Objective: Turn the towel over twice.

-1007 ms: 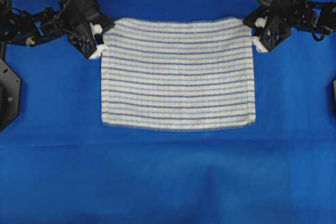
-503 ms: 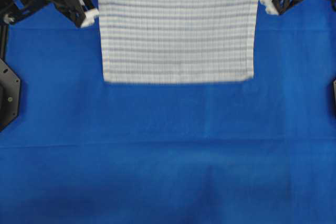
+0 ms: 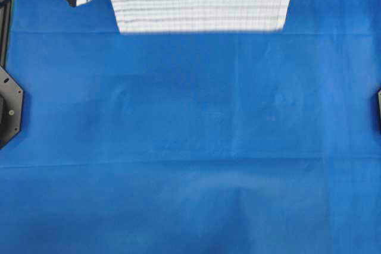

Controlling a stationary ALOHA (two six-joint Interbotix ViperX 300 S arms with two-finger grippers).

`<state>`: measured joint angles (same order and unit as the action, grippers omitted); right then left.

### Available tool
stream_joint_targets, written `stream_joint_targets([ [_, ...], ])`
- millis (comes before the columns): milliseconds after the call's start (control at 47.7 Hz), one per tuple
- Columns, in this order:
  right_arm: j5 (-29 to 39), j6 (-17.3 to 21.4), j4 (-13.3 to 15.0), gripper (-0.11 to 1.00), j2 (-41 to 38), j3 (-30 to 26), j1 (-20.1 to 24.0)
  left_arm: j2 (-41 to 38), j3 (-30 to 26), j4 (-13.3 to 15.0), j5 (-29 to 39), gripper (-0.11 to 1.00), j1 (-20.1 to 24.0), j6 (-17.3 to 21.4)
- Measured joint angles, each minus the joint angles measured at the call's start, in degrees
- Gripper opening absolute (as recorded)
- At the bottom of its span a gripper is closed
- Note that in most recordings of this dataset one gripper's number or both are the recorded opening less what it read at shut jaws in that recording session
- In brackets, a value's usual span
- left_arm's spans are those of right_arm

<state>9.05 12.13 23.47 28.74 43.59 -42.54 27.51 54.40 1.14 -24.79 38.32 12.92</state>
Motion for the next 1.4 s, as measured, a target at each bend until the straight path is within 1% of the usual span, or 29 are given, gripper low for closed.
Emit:
stream_joint_targets([
  [147,0.88,0.0,0.0,0.08,2.64,0.0,1.85,2.11,0.18,0.0,-0.44,0.02,-0.44,0.26],
  [294,2.72,0.7,-0.09,0.08,4.83,0.35,4.13,3.43,1.14,0.0,-0.44,0.02,-2.11,0.09],
  [482,7.47,1.85,-0.7,0.08,6.33,1.14,10.11,4.31,2.9,0.0,-0.44,0.02,-6.06,0.09],
  [629,12.13,3.34,-1.32,0.08,6.86,1.85,16.52,4.48,5.71,0.0,-0.18,0.02,-9.49,0.09],
  [797,16.26,6.59,-1.41,0.08,6.86,3.69,25.14,4.66,9.4,0.0,0.09,0.02,-13.8,-0.18],
  [839,16.7,8.17,-1.41,0.08,6.94,4.39,27.16,4.75,10.02,0.0,0.26,0.02,-15.03,-0.26],
  [923,16.87,9.93,-1.49,0.08,6.94,5.54,30.76,4.83,10.63,0.0,1.67,0.02,-17.67,-0.88],
  [1007,16.87,12.92,-1.49,0.08,6.68,7.29,34.28,4.75,10.99,0.0,4.04,0.02,-20.57,-1.76],
  [1237,16.87,19.51,-1.49,0.08,3.87,10.02,41.13,3.25,11.25,0.0,10.99,0.02,-29.44,-4.92],
  [1405,16.08,23.73,-1.49,0.08,0.62,10.9,45.44,2.11,12.04,0.0,13.1,0.02,-36.04,-6.68],
])
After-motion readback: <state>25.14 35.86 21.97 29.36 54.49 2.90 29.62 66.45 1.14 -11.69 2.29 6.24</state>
